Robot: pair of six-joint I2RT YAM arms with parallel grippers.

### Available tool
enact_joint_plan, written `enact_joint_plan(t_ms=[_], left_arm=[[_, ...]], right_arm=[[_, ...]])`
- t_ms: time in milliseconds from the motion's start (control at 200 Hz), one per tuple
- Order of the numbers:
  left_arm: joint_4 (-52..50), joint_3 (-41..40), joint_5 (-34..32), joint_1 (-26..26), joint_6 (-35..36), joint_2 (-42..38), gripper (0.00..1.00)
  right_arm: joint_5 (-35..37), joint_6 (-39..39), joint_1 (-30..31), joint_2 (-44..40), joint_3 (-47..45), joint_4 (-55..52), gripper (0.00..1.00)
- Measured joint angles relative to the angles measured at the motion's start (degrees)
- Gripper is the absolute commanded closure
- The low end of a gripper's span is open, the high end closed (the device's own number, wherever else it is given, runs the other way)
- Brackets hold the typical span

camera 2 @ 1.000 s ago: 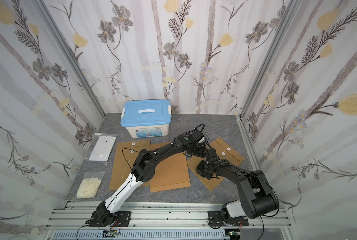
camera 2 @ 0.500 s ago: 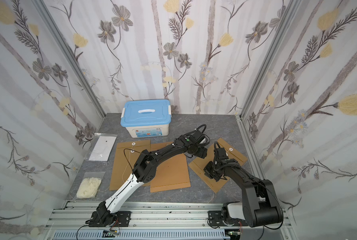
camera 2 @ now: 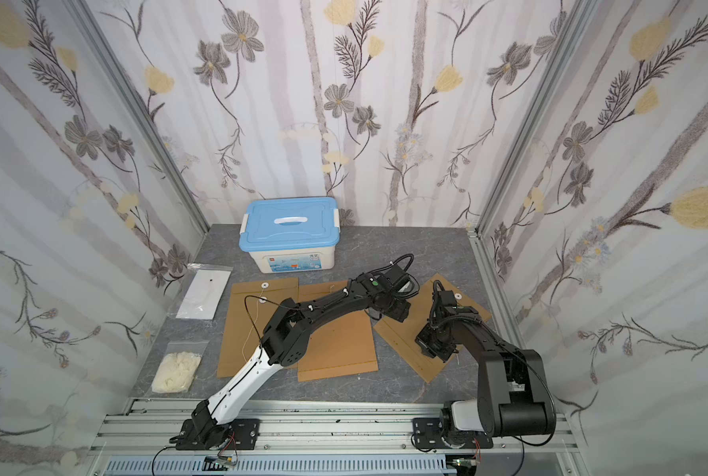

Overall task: Close the mouth of the file bag
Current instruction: Adjust the file bag at the center of the board.

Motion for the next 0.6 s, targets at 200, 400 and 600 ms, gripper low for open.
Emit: enact_joint_plan(t_ms=[200, 400, 600], left_arm=[[0.7, -2.5, 0.0, 0.0, 0.1, -1.0, 0.43], [1.5, -3.7, -1.0, 0.0, 0.5, -1.4, 0.37], [1.5, -5.6, -3.7, 0.3, 2.4, -2.7, 0.28]], right_arm=[[-3.8, 3.8, 5.0, 1.3, -1.7, 3.9, 1.0], [-4.5, 6.0, 6.3, 4.6, -0.6, 3.2, 1.0], [-8.4, 6.4, 6.8, 6.3, -0.1, 4.5, 1.0]])
